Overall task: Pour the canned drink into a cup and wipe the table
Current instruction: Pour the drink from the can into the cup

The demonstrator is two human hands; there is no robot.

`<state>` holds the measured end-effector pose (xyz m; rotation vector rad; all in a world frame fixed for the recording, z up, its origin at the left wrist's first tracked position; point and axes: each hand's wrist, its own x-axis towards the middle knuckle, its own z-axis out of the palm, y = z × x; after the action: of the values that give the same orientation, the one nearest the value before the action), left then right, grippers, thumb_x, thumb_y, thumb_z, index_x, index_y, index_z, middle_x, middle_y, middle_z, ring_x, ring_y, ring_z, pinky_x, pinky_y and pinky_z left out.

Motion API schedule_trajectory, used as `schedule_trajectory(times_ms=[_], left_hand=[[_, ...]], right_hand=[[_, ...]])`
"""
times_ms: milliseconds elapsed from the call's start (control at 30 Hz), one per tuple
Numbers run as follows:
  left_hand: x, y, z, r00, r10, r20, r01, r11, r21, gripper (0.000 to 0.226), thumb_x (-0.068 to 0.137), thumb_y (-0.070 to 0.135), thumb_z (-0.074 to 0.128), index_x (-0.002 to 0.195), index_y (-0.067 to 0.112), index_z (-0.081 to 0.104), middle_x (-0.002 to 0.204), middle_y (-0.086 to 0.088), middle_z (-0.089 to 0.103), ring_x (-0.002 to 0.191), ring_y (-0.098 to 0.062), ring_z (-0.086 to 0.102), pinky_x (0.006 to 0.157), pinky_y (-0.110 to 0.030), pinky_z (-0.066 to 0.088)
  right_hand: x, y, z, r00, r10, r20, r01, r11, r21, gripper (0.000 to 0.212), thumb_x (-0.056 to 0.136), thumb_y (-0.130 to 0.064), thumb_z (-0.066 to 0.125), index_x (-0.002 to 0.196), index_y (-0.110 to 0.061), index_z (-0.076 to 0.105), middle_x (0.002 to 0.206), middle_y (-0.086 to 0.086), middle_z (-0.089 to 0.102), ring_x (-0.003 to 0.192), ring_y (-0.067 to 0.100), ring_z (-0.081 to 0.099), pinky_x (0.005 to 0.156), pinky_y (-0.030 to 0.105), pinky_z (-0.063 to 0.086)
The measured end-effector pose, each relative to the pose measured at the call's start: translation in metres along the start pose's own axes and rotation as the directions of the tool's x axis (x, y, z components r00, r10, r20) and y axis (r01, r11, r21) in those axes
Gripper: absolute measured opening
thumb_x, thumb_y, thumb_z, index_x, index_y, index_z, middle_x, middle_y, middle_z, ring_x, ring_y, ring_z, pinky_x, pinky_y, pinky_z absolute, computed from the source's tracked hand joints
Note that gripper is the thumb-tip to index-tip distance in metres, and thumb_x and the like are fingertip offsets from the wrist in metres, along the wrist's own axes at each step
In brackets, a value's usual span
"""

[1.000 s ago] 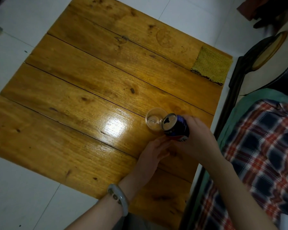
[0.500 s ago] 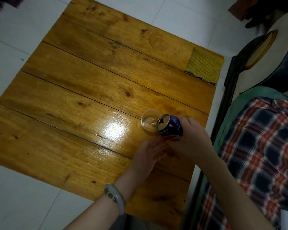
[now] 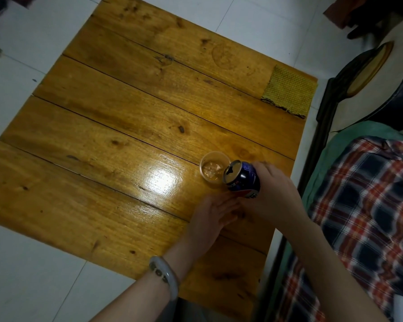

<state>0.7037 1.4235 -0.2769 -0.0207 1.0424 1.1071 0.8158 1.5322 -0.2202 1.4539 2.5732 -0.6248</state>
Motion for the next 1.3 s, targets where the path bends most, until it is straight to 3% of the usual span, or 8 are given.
schedule_trajectory(times_ms=[1300], left_hand=[[-0.0032, -0.0012, 0.0012, 1.000, 0.001, 0.009, 0.000, 1.000, -0.017, 0.048, 0.097, 0.026, 0.021, 0.125, 0.009, 0.056, 0.122, -0.006, 0.064, 0.113, -0.016, 0.059, 0.086, -0.031, 0.045]], right_hand=[[-0.0034, -0.0057, -0.0100, 1.000, -0.024, 0.004, 0.024, 0.998, -0.066, 0.072, 0.066, -0.050, 0.065, 0.127, -0.020, 0.043, 0.110, 0.002, 0.055, 0.096, 0.019, 0.052, 0.085, 0.040, 0.047]])
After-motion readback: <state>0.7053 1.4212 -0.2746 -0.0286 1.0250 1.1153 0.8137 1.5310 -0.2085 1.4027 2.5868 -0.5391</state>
